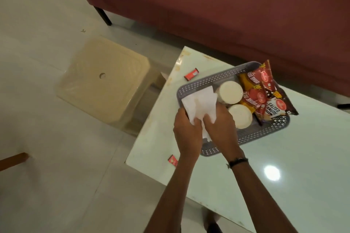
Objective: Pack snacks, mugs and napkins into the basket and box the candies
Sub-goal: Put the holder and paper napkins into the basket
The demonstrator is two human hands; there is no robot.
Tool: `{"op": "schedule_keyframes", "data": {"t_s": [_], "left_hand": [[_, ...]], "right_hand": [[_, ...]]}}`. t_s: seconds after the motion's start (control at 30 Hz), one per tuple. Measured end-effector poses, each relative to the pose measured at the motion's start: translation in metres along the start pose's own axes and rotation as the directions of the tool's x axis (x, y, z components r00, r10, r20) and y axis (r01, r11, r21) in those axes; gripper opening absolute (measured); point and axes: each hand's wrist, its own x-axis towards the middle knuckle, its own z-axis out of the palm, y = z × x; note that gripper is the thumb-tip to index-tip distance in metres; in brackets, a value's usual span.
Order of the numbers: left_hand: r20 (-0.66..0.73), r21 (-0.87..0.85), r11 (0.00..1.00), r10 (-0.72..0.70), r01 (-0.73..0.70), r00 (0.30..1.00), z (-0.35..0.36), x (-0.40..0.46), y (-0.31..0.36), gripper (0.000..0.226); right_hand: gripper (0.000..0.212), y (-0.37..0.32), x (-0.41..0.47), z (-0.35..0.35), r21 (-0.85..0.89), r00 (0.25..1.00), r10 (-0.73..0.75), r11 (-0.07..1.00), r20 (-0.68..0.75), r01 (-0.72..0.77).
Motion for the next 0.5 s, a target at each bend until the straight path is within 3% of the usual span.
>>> {"op": "schedule_keyframes", "data": {"t_s": [0.13,0.33,0.5], "left_hand": [[-0.013,0.101,0.993,0.061,-0.059,0.998,0.017,0.02,0.004,0.035],[-0.006,0.134,0.99,0.049,-0.048,0.999,0.025,0.023,0.002,0.019],[-0.037,0.159,0.987,0.035,-0.029,0.999,0.025,0.024,0.0,0.013]], "right_hand": [[0.022,0.009,0.018,0.007,-0.195,0.997,-0.08,0.978,-0.012,0.076],[0.034,0.021,0.023,0.019,-0.199,0.979,-0.168,0.962,0.112,0.188],[0.036,0.026,0.017,0.022,-0.26,0.969,-0.244,0.935,0.028,0.242]]}}
